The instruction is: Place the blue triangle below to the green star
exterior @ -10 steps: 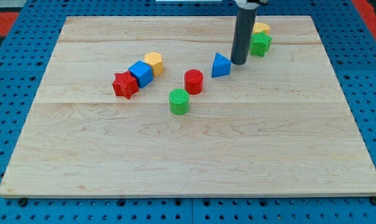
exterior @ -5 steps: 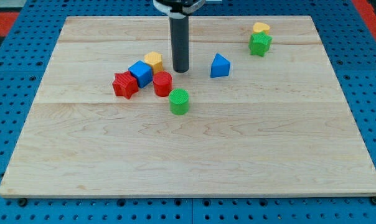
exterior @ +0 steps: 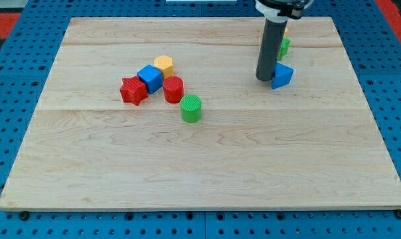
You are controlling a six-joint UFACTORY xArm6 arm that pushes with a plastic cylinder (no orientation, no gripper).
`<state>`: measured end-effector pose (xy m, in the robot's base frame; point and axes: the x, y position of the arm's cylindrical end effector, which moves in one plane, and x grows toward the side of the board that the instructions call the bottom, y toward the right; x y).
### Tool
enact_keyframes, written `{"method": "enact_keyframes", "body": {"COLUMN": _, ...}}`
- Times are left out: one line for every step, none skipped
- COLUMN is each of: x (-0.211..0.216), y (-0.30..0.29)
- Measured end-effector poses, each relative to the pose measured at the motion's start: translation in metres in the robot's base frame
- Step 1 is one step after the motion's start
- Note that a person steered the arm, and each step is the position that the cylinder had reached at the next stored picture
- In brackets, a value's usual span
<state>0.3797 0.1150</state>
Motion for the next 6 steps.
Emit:
{"method": "enact_keyframes", "body": {"x": 0.037, "y": 0.001}}
{"method": "enact_keyframes", "body": {"x": 0.033, "y": 0.02}}
{"method": "enact_keyframes", "body": {"x": 0.007, "y": 0.021}}
{"method": "enact_keyframes", "body": {"x": -0.006, "y": 0.027}}
{"method": "enact_keyframes", "body": {"x": -0.006, "y": 0.046}}
{"method": "enact_keyframes", "body": {"x": -0.006, "y": 0.073}}
